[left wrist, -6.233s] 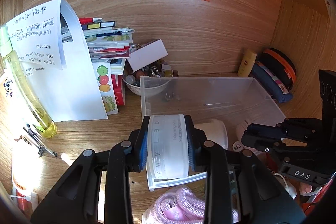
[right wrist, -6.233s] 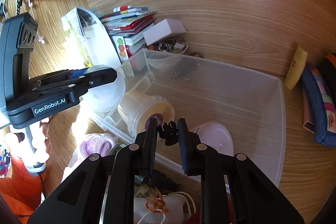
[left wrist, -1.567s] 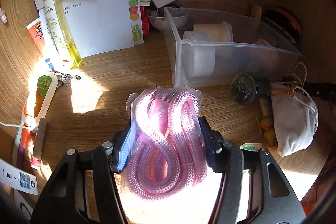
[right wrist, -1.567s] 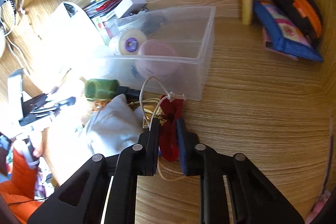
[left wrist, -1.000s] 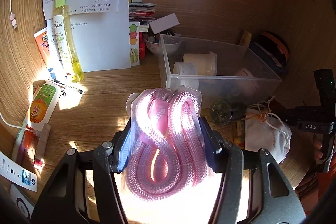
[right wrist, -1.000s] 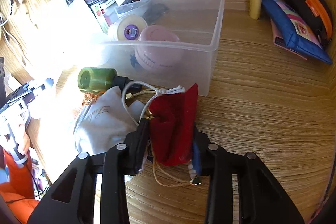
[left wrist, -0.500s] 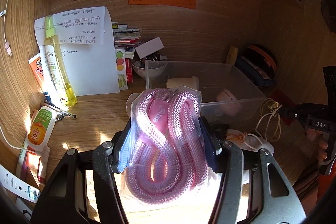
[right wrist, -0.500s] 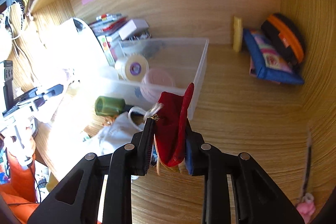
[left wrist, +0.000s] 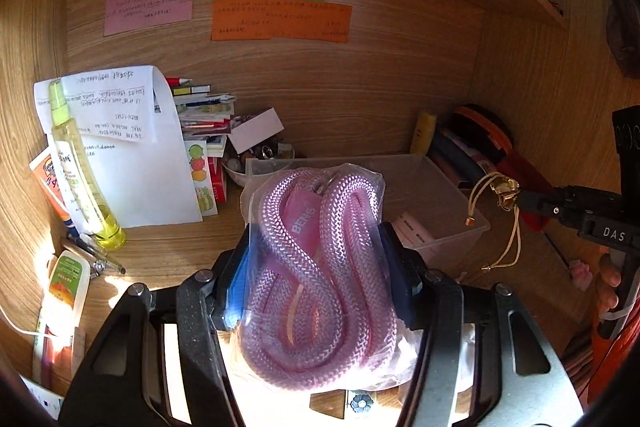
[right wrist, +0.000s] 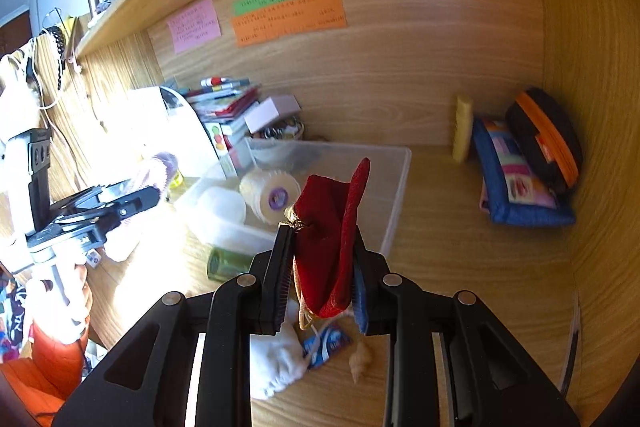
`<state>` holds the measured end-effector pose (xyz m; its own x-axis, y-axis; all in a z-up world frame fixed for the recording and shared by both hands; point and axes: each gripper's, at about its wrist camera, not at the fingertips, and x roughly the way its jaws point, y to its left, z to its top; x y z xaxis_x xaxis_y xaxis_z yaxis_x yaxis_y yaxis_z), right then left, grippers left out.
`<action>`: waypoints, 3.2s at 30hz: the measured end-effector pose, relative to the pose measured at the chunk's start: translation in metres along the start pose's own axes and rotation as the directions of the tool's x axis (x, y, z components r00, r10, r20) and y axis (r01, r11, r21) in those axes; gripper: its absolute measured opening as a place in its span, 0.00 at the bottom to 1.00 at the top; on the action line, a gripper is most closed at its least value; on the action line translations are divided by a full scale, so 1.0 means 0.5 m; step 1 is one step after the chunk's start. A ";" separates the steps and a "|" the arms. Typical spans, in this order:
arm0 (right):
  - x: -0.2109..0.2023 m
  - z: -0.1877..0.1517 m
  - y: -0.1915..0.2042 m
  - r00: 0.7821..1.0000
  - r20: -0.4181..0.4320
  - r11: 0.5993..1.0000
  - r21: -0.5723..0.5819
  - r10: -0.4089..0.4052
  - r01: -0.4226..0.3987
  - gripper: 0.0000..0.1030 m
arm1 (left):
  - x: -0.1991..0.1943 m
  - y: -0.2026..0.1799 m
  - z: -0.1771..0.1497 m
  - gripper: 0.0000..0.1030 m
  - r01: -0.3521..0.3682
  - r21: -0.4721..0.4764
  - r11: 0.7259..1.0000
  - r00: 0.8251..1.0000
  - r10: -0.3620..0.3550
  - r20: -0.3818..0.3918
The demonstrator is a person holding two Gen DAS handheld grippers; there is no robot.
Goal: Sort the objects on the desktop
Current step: 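Lift and carry the pink rope bag and red pouch over the clear box, then release the rope bag from the left tool while the right tool releases the red pouch into the box, then move both open tools back toward the remaining items on the desk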
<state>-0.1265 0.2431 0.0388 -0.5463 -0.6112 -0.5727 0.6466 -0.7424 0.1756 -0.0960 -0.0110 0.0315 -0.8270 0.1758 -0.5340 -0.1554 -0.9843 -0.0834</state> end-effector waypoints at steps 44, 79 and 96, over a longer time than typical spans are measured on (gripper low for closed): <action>0.213 0.040 -0.037 0.992 -0.126 0.997 -0.081 -0.026 0.016 0.25 | 0.244 -0.105 0.048 0.55 0.102 0.102 0.990 0.985 -0.086 -0.147; 0.160 0.059 -0.043 0.997 -0.018 0.988 -0.135 -0.075 0.072 0.81 | 0.104 -0.095 0.079 0.94 -0.016 0.083 0.996 1.000 0.015 0.016; 0.054 -0.013 -0.049 0.978 0.023 0.967 -0.149 -0.205 0.206 0.88 | 0.051 -0.010 -0.022 0.97 -0.119 0.017 0.993 0.991 0.120 -0.065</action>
<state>-0.1535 0.2464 0.0135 -0.6793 -0.4522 -0.5781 0.5921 -0.8031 -0.0675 -0.1103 -0.0016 0.0093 -0.8026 0.0554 -0.5939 -0.0649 -0.9979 -0.0054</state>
